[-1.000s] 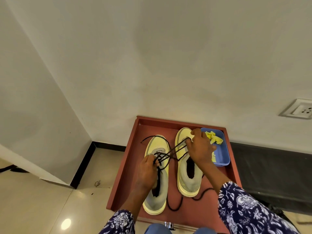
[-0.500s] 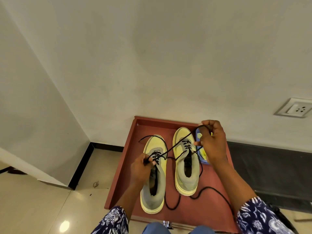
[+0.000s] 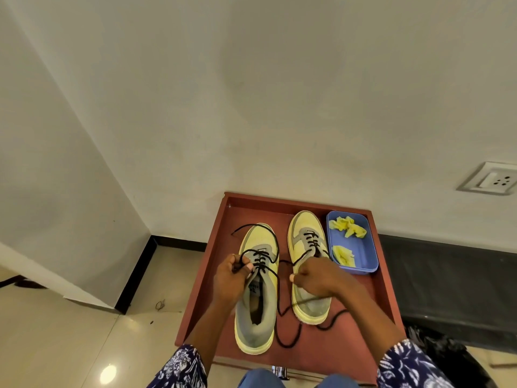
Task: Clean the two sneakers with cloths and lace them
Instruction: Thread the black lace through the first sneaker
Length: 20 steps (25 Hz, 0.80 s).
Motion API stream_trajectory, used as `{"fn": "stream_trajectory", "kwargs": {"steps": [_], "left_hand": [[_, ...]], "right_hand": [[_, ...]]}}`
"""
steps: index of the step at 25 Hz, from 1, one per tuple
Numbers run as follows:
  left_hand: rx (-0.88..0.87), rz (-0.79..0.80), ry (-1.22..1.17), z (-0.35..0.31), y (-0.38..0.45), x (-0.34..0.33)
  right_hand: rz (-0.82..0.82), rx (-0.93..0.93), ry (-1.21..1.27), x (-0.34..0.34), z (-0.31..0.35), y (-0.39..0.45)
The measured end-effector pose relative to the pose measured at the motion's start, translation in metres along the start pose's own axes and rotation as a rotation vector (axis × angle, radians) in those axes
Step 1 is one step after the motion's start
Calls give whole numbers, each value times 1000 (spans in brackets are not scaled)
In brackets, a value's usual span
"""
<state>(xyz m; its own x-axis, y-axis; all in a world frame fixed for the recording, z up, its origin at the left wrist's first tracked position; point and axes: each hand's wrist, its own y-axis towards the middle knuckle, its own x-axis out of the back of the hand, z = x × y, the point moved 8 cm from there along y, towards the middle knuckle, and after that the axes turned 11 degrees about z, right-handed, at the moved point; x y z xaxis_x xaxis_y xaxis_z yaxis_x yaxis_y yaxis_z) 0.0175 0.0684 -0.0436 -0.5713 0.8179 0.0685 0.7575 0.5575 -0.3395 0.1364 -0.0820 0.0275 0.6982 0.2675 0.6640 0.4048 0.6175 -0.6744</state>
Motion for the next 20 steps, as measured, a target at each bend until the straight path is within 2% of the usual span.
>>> {"fn": "stream_trajectory", "kwargs": {"steps": [1,3,6,12,20], "left_hand": [[0,-1,-6,0,0,0],[-10,-18,-5,-1,0,0],[-27,-64,12,-5,-1,2],[-21,-32,0,-7,0,4],[85,-95,-146,-2,-1,6]], "right_hand": [[-78,42,-66,-3,8,8],[-194,161,11,-8,26,19],[-206,261,74,-22,49,35],[-295,212,143,-21,40,53],[-393,188,246,-18,26,45]]}}
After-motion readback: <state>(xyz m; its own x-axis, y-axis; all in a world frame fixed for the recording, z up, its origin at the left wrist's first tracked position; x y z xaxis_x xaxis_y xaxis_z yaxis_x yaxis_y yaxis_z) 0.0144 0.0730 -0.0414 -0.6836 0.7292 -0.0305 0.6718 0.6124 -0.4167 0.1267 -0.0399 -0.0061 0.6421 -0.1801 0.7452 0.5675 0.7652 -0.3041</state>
